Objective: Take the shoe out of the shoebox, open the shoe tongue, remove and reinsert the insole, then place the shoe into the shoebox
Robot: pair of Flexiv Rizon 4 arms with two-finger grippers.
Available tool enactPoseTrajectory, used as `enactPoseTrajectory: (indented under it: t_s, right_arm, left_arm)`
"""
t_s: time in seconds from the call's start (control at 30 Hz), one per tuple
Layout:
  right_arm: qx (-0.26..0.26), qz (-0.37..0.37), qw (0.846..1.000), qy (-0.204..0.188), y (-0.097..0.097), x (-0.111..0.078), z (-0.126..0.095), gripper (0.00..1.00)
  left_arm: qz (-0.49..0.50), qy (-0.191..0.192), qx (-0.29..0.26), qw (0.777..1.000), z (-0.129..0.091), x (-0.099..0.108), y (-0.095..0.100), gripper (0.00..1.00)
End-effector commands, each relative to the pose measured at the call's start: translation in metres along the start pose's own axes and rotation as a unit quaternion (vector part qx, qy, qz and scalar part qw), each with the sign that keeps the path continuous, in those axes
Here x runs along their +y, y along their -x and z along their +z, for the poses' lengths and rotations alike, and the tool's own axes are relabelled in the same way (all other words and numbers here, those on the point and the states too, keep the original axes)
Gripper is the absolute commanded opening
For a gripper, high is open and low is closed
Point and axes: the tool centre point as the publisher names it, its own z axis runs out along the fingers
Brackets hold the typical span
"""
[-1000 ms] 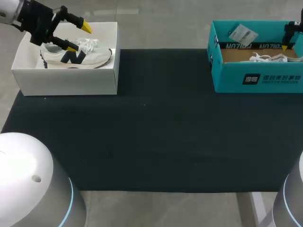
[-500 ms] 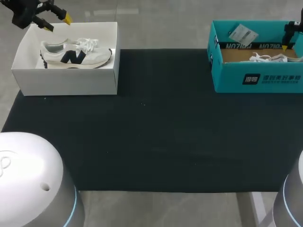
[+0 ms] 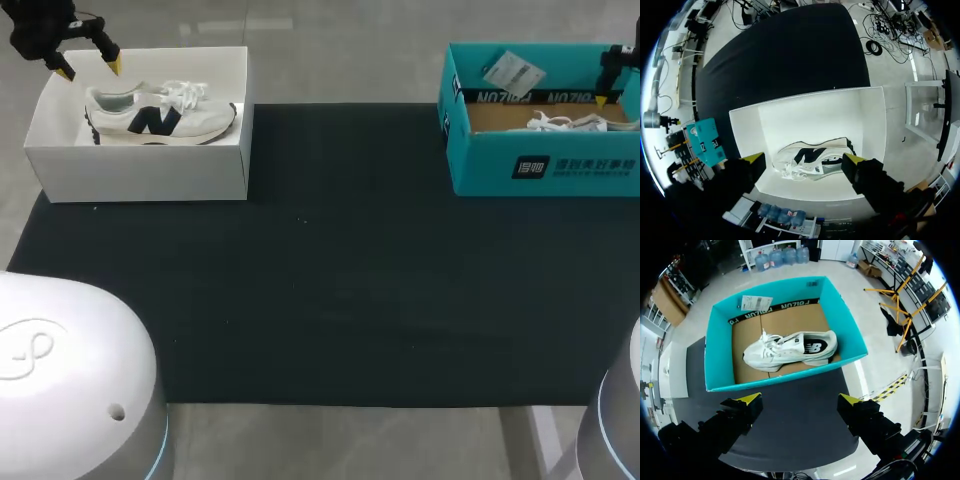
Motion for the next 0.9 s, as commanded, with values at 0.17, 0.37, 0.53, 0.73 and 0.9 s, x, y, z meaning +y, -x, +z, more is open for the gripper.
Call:
enactPoseTrajectory:
  t_s: [0.17,0.37,0.53,0.73,0.9]
  right_arm:
    - [0.001,0.0,1.0,0.0,0.0,0.0,0.0,1.0]
    - [0.001,0.0,1.0,0.0,0.0,0.0,0.0,1.0]
    - [0.001,0.0,1.0,0.0,0.0,0.0,0.0,1.0]
    - [0.001,0.0,1.0,0.0,0.0,0.0,0.0,1.0]
    - [0.001,0.0,1.0,0.0,0.0,0.0,0.0,1.0]
  left_arm:
    - [-0.048,-0.104,0.06,0.992,0.015,0.007,-0.028,1.0]
    - [-0.048,-0.104,0.06,0.992,0.015,0.007,-0.028,1.0]
    - [-0.048,-0.104,0.06,0.992,0.015,0.007,-0.028,1.0]
    - [-0.035,-0.102,0.082,0.991,0.025,0.008,-0.036,1.0]
    - [-0.039,-0.096,0.091,0.99,0.042,0.029,-0.071,1.0]
